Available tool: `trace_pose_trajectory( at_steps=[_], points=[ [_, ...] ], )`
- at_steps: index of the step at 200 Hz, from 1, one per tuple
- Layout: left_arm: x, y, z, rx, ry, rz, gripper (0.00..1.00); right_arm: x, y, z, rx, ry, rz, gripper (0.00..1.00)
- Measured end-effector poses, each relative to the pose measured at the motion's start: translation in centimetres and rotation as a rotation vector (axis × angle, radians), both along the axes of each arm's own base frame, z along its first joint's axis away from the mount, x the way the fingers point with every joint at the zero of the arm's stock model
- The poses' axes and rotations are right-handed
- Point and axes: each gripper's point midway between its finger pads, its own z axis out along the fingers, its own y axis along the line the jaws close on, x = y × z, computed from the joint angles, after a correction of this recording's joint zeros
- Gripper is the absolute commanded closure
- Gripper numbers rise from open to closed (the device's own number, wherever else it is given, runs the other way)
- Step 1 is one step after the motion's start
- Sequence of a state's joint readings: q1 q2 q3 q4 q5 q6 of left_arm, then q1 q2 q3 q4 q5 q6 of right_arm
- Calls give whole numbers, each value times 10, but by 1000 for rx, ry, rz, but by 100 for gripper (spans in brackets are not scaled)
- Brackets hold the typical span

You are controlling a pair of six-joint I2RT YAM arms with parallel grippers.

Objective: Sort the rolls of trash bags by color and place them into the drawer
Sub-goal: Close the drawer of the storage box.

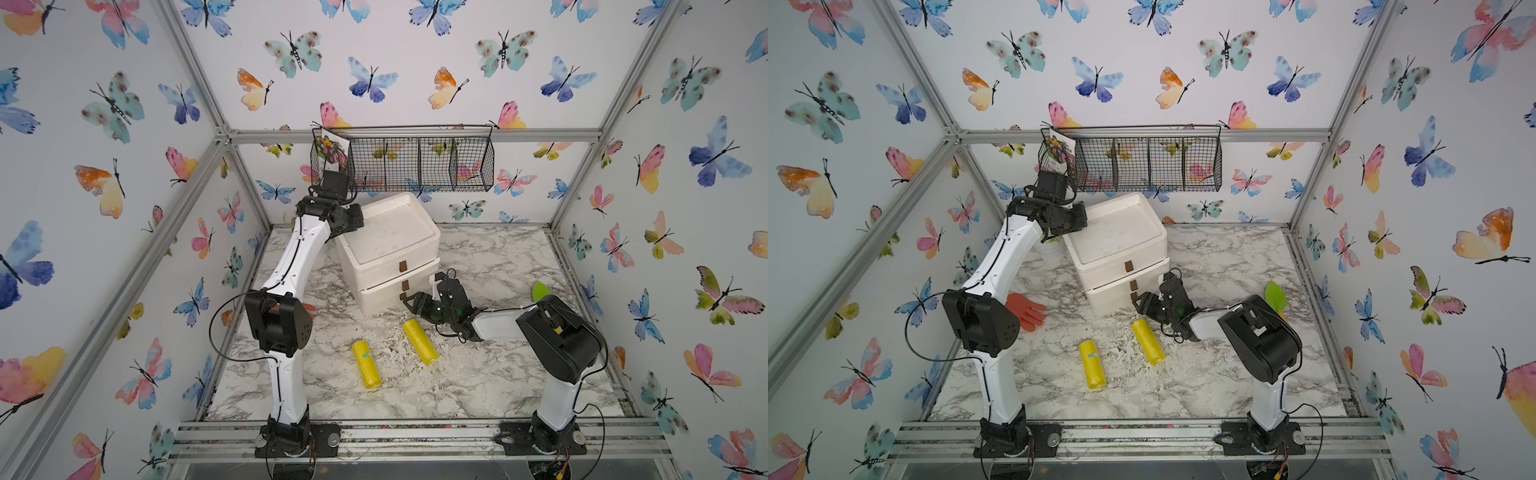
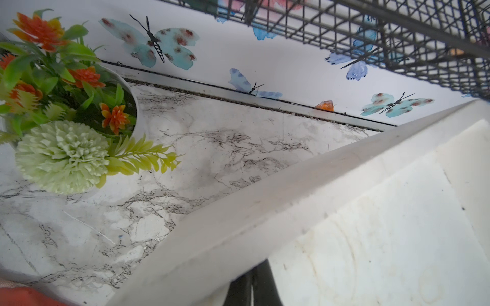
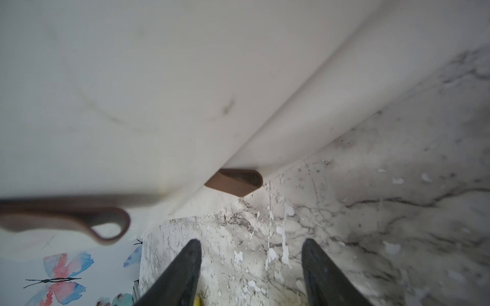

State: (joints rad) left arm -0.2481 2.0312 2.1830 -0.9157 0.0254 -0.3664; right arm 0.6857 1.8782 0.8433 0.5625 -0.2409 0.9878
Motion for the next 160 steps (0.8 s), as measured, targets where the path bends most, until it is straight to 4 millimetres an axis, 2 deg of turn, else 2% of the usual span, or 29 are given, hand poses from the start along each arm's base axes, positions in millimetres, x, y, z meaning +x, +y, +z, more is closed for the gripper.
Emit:
trace_pose_trajectory(
  at_steps=[45,90,141,160],
  points=[
    [0,0,0,0,1,0,100,4,4,-13,32,24,-21,39],
    [0,0,-1,-2,1,-1,100,11,10,-12,85,12,-40,40],
    [0,0,0,-5,0,-2,100,17,15,-1,94,9,-42,46],
    [0,0,0,-5,1,-2,100,15,12,17,100,-10,-42,49]
  ],
)
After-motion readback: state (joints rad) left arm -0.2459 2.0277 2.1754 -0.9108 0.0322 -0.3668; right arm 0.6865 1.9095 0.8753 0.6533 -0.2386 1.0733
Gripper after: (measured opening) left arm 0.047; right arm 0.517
